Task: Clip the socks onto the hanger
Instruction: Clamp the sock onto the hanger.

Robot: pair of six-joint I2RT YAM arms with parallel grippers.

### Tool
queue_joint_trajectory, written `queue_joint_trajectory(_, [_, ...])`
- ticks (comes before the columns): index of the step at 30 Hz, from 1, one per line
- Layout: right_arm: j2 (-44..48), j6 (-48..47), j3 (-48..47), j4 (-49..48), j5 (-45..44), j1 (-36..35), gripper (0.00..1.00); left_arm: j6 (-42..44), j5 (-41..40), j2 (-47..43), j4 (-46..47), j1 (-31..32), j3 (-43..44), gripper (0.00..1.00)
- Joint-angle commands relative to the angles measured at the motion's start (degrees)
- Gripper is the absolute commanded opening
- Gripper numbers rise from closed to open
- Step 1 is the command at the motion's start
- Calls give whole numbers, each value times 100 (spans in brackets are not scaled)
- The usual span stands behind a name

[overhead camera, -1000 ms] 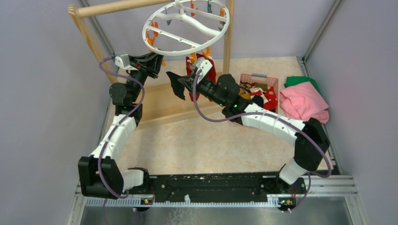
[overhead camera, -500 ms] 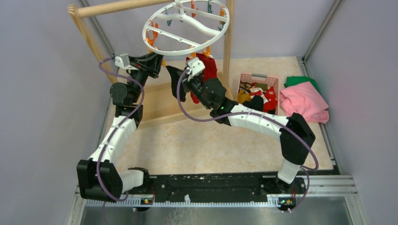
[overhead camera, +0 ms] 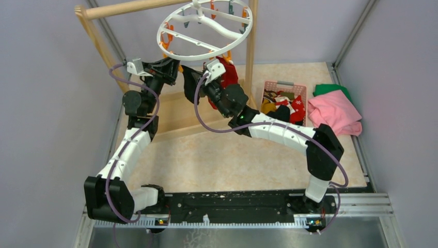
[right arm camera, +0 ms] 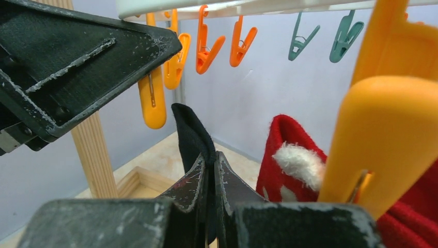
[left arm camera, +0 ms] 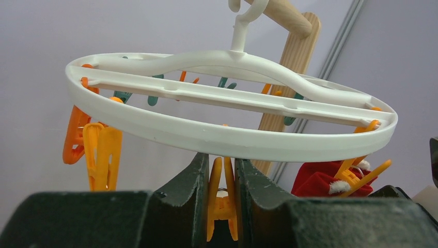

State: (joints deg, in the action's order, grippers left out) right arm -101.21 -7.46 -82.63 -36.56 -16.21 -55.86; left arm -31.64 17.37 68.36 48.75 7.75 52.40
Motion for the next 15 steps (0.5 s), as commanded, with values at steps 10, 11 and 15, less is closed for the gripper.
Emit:
queue_joint_trajectory(10, [-209,-13,-478,-228,227,-184,0,-235,-269,14,-384,204,235,0])
queue_joint_trajectory(11, [-211,-14,-478,-237,247,-188,0,-245,-296,16,-419,216,243,0])
queue_joint_trajectory(15, [-215,-63,-477,-295,296,-214,0,-285,-404,5,-495,252,244,0])
